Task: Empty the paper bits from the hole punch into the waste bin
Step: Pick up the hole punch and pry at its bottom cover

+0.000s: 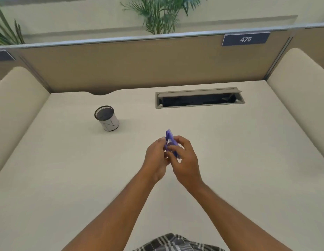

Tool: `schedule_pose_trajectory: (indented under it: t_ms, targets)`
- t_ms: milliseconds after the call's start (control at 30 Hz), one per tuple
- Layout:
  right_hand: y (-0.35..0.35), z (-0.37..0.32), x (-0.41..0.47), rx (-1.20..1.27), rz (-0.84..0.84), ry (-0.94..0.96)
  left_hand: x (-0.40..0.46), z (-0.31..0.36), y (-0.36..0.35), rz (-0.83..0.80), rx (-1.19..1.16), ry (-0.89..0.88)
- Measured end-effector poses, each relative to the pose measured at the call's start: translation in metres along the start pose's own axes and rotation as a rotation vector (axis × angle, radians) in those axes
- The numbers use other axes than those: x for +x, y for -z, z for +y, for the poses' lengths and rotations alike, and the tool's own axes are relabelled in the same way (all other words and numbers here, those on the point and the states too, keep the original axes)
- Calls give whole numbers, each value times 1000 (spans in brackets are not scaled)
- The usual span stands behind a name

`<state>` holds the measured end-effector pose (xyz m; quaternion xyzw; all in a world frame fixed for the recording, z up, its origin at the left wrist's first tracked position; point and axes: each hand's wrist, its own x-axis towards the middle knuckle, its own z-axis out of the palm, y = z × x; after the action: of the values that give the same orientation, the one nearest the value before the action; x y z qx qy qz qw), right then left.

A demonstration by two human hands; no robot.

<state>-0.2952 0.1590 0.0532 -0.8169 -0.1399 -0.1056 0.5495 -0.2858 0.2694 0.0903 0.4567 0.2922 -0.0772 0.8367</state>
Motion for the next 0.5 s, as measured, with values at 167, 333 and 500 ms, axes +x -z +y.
schedule_pose_trajectory:
  t_ms: [167,333,500]
  targets:
    - [-13,-23,-13,-100,-92,177,-6,1,30,-45,-249,52]
    - [-13,-37,-21,-165,-190,340,-6,0,51,-164,-346,123]
    - [-6,-41,-24,-286,-164,415,-3,-5,51,-230,-481,206]
